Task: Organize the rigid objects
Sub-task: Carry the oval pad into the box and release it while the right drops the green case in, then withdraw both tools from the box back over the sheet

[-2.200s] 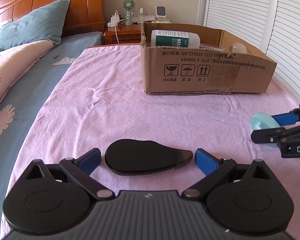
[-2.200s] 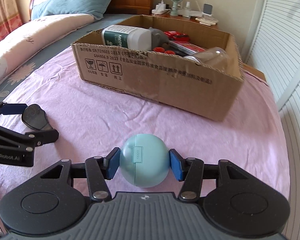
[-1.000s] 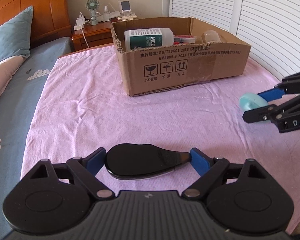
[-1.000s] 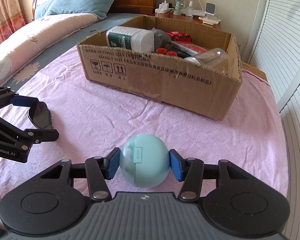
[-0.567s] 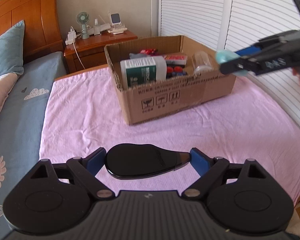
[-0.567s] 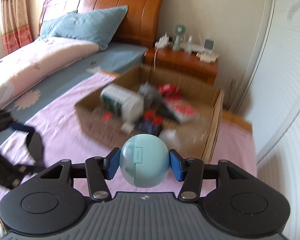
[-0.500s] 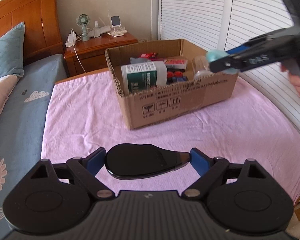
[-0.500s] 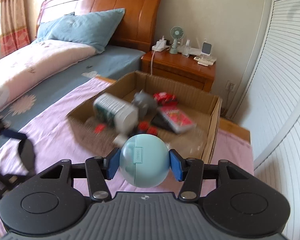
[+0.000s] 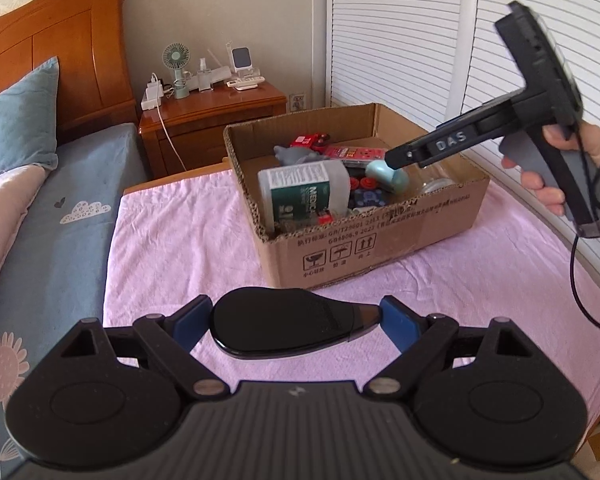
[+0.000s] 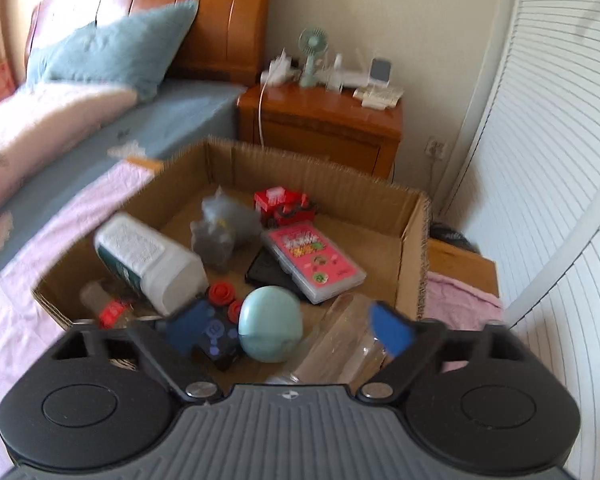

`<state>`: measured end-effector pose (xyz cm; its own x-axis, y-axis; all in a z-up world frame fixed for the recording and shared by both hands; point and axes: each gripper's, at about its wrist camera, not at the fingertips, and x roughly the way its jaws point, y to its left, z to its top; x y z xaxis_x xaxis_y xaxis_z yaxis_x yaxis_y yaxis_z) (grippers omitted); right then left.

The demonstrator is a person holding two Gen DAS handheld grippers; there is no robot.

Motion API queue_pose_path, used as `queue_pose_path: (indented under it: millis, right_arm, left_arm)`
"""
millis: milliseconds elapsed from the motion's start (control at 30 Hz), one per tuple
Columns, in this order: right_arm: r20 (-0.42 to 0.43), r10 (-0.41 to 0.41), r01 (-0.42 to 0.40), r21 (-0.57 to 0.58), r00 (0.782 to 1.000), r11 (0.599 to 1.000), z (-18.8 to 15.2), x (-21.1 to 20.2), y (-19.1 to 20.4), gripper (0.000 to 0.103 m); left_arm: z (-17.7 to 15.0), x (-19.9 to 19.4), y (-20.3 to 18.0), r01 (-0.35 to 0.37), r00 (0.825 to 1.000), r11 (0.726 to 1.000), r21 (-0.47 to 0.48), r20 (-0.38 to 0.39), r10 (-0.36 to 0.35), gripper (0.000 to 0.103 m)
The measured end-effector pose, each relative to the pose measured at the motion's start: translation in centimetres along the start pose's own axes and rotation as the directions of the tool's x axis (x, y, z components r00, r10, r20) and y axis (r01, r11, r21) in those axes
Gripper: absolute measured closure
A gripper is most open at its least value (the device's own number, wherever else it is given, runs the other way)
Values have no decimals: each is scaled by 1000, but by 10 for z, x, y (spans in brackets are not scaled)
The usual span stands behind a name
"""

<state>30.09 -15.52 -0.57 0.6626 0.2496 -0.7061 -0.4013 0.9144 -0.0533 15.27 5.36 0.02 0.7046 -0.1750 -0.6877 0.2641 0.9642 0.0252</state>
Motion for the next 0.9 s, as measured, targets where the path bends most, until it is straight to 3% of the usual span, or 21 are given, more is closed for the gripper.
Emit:
queue_pose_path:
  millis: [267, 433, 667, 900]
  right_arm:
    - [-40, -16, 19, 73, 999, 997, -23, -49, 4, 0]
    - [-10, 3, -2, 105, 1000, 994, -44, -84, 14, 0]
    - [23, -15, 11, 167, 1000, 986, -65, -106, 12, 0]
    - [23, -22, 16, 244, 999, 970, -77, -113, -5, 0]
  left_arm:
    - [36, 4, -9, 20, 999, 999, 46, 35, -21, 14]
    - [75, 19, -15, 13, 998, 996, 94, 57, -18, 14]
    - [125, 75, -16, 37, 999, 995, 97, 16, -39, 14]
    - [138, 138, -12, -9, 998, 997, 71, -59, 13, 14]
